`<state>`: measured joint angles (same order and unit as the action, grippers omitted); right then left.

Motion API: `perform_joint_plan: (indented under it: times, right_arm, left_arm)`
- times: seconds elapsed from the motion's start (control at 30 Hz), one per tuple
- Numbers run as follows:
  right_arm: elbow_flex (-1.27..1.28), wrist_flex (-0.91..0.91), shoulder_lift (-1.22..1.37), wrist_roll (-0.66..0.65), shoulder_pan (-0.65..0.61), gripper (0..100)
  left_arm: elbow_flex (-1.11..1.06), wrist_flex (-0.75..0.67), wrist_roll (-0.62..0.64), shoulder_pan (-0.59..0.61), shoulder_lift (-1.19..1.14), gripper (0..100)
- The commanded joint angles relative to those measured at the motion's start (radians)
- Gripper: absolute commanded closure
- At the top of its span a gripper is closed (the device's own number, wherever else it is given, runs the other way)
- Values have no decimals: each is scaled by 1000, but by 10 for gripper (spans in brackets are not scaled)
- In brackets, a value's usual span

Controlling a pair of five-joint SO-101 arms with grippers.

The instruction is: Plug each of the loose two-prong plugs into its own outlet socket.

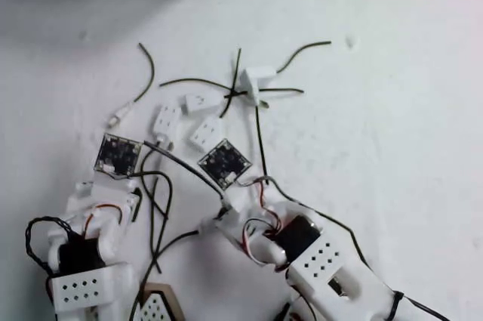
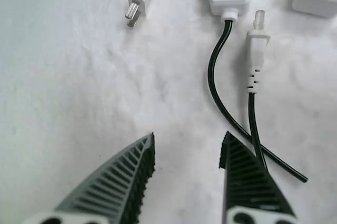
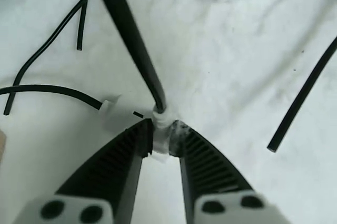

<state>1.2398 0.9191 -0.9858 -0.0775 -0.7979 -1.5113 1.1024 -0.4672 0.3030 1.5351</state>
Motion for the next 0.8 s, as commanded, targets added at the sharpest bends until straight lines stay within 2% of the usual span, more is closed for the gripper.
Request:
perform_joint_plan:
  times: [0.0,0.27,0.43,0.77]
  right_arm:
    - [8,22,-13,-51,2,981]
    - [21,39,-4,-64,107,981]
    - [61,33,-5,-64,128,981]
    - [54,33,-13,-55,90,981]
  left_arm:
    - [14,0,-8,8,13,789]
    - [14,2,-8,8,13,789]
    - [14,2,-8,8,13,789]
    - [14,2,-8,8,13,789]
